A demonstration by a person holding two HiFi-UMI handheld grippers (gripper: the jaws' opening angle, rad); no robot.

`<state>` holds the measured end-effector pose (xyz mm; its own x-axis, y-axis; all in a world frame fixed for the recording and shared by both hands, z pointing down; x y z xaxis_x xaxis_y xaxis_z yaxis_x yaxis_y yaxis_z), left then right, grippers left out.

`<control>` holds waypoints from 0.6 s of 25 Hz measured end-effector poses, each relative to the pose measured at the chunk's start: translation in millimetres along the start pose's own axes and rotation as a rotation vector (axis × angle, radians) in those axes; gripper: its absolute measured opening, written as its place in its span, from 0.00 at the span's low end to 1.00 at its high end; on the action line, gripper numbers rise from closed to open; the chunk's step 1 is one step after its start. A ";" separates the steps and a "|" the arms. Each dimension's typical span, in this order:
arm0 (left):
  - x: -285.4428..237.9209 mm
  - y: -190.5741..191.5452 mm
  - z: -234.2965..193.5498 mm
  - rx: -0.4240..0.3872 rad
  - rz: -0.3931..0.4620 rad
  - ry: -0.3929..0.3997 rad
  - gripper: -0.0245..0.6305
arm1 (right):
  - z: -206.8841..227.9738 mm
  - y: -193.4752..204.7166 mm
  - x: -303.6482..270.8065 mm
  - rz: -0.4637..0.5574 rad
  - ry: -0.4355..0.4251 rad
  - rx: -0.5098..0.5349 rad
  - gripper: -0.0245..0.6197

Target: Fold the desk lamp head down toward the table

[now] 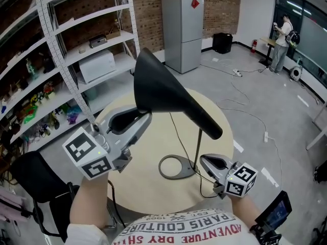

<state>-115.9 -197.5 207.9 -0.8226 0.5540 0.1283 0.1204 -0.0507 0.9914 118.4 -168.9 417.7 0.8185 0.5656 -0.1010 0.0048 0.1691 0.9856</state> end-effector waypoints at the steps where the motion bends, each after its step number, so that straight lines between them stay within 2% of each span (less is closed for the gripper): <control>1: 0.5 -0.7 0.0 -0.003 0.001 0.001 0.16 | -0.2 -0.6 -0.8 0.002 0.001 0.008 0.06; 7: 6.2 5.5 -2.8 -0.006 0.006 0.008 0.15 | 5.1 9.5 -11.7 -0.027 0.047 0.116 0.13; 11: 7.0 7.8 -4.1 0.000 0.007 0.013 0.15 | 17.0 16.1 -21.2 -0.049 0.088 0.125 0.14; 15: 4.4 6.4 -1.8 0.007 0.010 0.019 0.15 | 29.0 14.9 -25.1 -0.086 0.142 0.183 0.18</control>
<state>-119.8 -196.8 214.8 -0.8320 0.5372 0.1389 0.1327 -0.0504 0.9899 114.6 -203.9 438.8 0.7219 0.6652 -0.1904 0.1852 0.0794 0.9795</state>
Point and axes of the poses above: the fingertips, and each gripper's own axes: x backward along the fingers, z to its right, y out of its underside, the point moved 5 cm from there along x, backward along the fingers, and after that the axes turned 6 degrees about x, right-handed, at the moved point
